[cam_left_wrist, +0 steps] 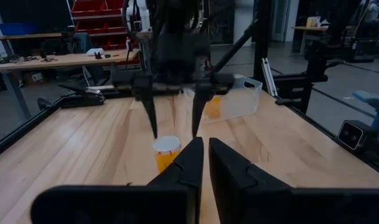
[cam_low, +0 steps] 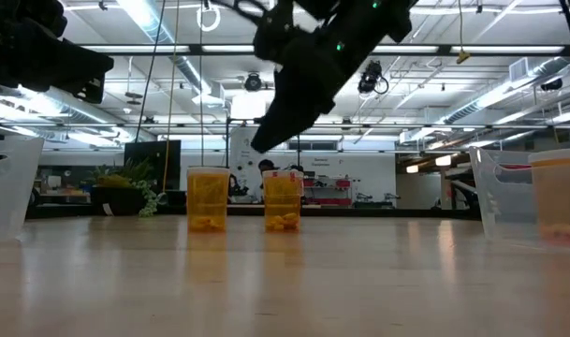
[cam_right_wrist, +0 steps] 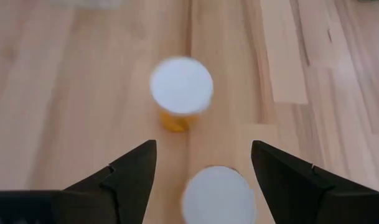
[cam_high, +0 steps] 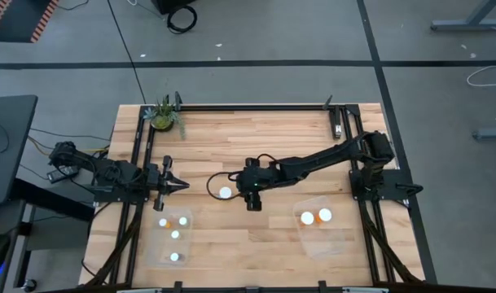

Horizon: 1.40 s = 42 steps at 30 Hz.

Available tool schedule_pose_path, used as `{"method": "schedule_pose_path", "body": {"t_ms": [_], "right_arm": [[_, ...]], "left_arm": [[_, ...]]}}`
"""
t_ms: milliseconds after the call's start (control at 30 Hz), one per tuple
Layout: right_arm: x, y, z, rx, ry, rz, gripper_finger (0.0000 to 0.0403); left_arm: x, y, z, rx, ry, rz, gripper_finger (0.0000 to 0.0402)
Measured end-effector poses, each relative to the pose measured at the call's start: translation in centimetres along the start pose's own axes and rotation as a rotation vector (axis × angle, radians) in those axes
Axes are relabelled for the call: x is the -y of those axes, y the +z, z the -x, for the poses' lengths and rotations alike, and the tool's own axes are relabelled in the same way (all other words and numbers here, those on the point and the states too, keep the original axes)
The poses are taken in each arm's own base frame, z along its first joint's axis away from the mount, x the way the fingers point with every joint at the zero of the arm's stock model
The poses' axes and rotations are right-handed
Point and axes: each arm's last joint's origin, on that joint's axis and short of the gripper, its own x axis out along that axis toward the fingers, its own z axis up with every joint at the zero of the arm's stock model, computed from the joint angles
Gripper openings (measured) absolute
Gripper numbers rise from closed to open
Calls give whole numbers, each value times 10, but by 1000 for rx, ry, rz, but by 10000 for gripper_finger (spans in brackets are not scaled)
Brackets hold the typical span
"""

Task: Pick and place medicine bottles into bin by pill shape (circle, oval)
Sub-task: Put the large orange pill bottle into the right transparent bin

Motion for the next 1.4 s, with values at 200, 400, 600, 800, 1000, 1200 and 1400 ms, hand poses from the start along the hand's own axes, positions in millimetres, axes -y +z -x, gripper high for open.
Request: {"method": "schedule_pose_path", "body": {"t_ms": [200, 400, 600, 800, 1000, 1200, 1400], "right_arm": [[7, -9, -17, -49, -16, 20, 270], [7, -10, -17, -62, -16, 37, 270], [6, -16, -16, -126, -5, 8, 268], [6, -17, -16, -128, -4, 2, 231], [5, -17, -15, -140, 0, -4, 227], [-12, -12, 19, -159, 37, -22, 238], [-43, -5, 71, -133, 128, -137, 226]], "left_arm": [[0, 0, 0, 0, 0, 0, 26], [0, 0, 0, 0, 0, 0, 31], [0, 0, 0, 0, 0, 0, 35], [0, 0, 0, 0, 0, 0, 26], [0, 0, 0, 0, 0, 0, 25], [0, 0, 0, 0, 0, 0, 34], [0, 0, 0, 0, 0, 0, 34]]}}
